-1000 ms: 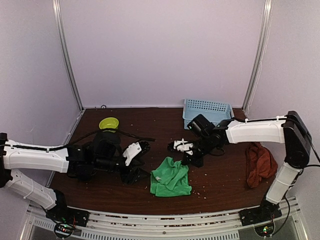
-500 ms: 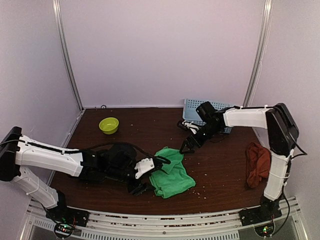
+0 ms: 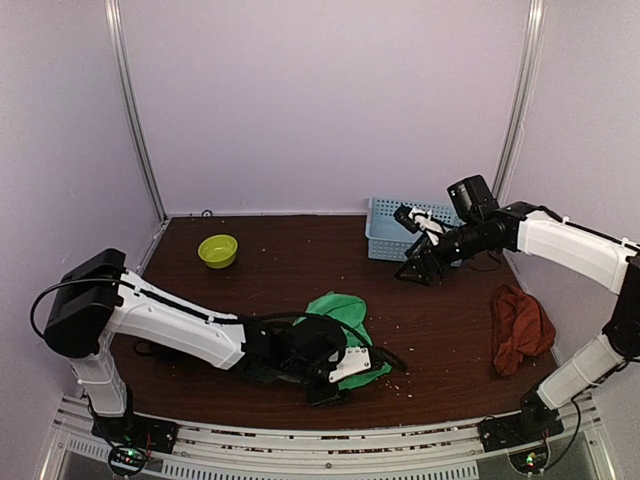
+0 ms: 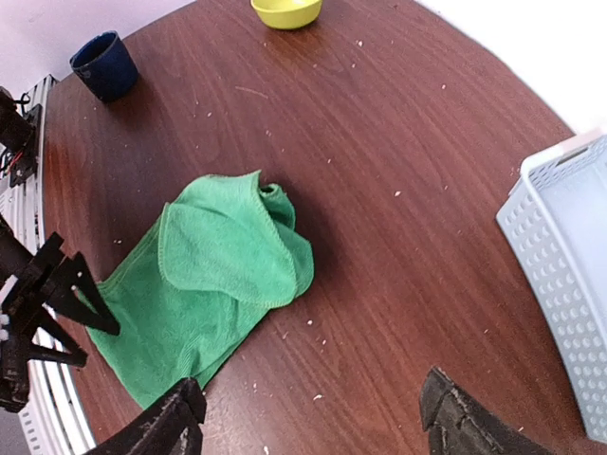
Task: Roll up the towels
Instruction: Smooth out the towel at the center of the board, then pick up the towel from the center of the board, then flatten out the towel at the center of the board.
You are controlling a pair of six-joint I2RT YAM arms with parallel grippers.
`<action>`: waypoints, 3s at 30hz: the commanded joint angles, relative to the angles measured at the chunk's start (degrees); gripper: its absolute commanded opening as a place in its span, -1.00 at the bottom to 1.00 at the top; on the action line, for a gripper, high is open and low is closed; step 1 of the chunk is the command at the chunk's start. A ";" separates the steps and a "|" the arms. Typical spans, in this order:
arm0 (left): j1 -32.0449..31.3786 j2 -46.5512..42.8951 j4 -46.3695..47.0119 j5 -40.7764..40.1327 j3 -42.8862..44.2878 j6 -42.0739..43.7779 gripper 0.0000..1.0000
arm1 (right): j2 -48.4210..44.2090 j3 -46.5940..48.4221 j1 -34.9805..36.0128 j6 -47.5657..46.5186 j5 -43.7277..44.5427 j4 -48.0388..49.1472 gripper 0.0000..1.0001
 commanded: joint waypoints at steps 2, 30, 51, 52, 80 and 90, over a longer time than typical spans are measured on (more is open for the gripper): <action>-0.01 3.66 -3.80 -7.31 1.85 1.37 0.11 | -5.47 -3.51 -0.95 -1.93 -1.82 -1.10 0.55; 9.83 -13.47 -8.17 1.60 4.61 3.28 -0.82 | -0.74 -8.17 13.82 -13.45 -10.44 3.41 0.58; 14.88 -15.74 -2.60 6.48 1.42 -7.42 -0.86 | 4.18 -9.44 20.13 -0.38 -4.13 13.84 0.54; 14.99 -15.95 -2.54 6.67 1.34 -7.48 -0.86 | 4.52 -9.31 20.49 -0.32 -2.62 14.29 0.50; 31.90 -19.28 -8.98 12.08 13.92 10.71 -0.96 | 8.46 11.75 8.27 -2.25 1.57 19.05 -0.94; 21.54 -16.13 -4.96 26.06 -5.72 1.11 -0.94 | 5.78 -8.61 16.28 -7.73 -4.28 11.40 -0.97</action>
